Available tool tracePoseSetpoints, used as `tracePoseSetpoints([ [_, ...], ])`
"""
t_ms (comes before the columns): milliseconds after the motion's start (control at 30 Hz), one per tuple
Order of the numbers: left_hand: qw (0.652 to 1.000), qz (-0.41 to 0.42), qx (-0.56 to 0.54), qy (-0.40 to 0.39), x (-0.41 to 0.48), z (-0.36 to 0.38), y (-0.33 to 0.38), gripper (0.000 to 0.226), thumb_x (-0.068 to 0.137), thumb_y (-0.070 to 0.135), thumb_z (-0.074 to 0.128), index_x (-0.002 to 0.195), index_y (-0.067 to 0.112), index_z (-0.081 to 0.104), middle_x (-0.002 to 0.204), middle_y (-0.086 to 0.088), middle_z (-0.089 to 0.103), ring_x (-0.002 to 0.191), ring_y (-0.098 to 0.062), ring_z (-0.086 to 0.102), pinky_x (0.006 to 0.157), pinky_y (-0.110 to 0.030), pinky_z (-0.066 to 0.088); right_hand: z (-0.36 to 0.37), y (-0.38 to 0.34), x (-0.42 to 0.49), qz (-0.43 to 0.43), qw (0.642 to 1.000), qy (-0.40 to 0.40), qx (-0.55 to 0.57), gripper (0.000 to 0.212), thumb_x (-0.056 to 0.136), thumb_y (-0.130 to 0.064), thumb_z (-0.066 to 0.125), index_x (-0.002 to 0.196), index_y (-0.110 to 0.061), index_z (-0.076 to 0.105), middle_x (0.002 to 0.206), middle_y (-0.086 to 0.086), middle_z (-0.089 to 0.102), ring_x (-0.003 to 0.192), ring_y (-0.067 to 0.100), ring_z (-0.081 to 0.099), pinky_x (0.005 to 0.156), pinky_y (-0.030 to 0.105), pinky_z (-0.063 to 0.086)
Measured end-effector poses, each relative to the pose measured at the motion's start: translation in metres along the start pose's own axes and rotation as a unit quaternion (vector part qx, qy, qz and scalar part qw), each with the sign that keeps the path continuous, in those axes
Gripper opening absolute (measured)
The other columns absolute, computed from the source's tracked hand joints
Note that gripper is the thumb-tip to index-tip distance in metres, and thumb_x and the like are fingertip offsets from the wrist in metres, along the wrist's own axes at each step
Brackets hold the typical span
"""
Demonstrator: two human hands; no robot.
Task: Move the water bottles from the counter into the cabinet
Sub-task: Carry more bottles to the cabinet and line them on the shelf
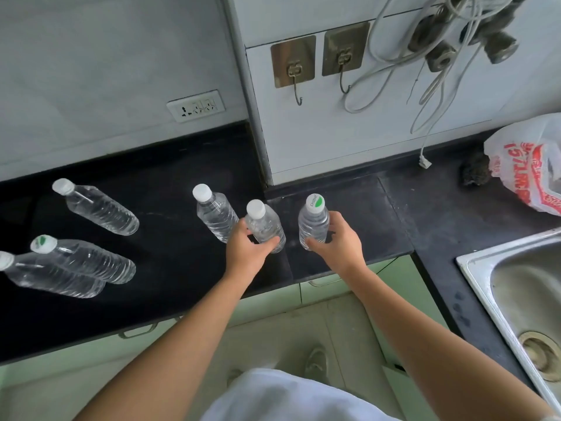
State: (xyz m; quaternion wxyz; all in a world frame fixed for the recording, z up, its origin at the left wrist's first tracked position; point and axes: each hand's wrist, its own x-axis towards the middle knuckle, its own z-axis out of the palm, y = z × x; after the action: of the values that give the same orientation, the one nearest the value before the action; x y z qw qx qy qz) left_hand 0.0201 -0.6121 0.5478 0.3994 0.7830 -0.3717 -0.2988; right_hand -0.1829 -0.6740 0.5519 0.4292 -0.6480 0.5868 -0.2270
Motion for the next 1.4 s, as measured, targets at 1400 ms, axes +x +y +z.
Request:
tracePoseSetpoints([
  [1400, 0.993, 0.028, -0.096, 0.057, -0.183, -0.249, -0.072, 0.043, 0.069, 0.016, 0.093, 0.098, 0.034, 0.066, 0.1, 0.007, 0.073, 0.091, -0.003, 0.07, 0.084, -0.027, 0.056, 0.08, -0.106, -0.22, -0.084, 0.996, -0.001, 0.013, 0.05, 0.066, -0.034, 0.09, 0.104, -0.046, 0.06, 0.098, -0.029, 0.071, 0.091, -0.005, 0.068, 0.087, 0.035, 0.058],
])
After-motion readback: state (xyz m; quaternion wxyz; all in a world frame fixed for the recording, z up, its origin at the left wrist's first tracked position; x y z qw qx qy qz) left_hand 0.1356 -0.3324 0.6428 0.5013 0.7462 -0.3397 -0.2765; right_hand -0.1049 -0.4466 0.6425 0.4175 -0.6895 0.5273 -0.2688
